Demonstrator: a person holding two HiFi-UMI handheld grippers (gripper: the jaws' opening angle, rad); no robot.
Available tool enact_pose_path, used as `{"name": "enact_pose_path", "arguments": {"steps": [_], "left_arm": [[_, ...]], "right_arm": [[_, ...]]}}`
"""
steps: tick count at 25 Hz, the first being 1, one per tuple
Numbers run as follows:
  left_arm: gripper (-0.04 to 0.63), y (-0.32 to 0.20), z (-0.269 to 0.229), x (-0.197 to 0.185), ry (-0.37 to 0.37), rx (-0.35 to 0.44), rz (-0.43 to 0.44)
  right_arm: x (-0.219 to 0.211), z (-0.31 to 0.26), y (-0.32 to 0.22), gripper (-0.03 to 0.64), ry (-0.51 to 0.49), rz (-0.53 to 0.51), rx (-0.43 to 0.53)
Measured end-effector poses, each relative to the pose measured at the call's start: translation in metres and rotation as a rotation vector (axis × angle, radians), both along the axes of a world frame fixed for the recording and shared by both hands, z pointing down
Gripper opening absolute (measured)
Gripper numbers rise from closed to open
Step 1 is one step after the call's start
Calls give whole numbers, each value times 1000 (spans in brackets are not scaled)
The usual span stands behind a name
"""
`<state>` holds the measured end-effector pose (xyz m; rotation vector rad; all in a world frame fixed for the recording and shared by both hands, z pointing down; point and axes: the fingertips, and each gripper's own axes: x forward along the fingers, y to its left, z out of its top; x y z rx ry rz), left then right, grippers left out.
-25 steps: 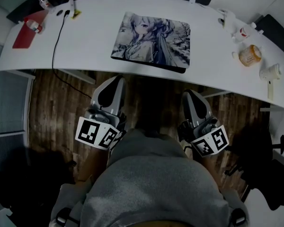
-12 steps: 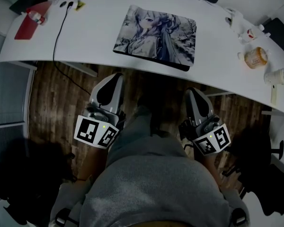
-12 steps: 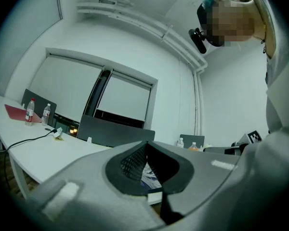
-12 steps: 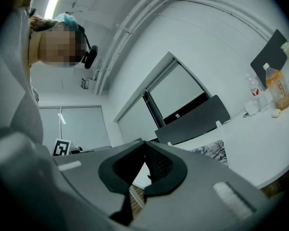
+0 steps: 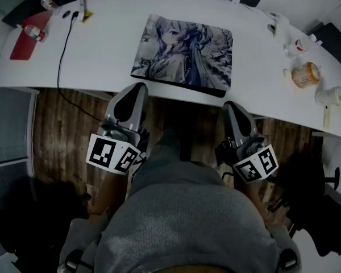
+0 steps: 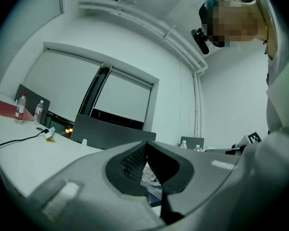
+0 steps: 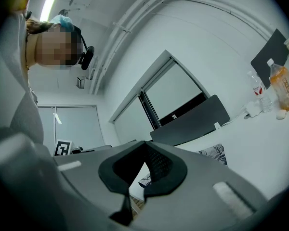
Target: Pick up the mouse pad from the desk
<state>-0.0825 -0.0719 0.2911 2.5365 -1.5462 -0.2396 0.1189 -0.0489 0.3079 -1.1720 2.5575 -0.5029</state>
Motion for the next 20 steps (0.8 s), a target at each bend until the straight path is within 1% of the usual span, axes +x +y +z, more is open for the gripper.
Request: {"name": "enact_pose_path", "arguments": {"steps": [11, 16, 20], "left_arm": [[-2, -90, -12, -9, -1, 24, 49], [-2, -113, -12, -14, -6, 27, 59], [-2, -124, -10, -23, -7, 19, 68]], "right_arm": [[-9, -16, -79, 2, -15, 58, 28], [-11, -15, -103, 2, -19, 77, 26], [-21, -19, -116, 2, -25, 79, 34]]}}
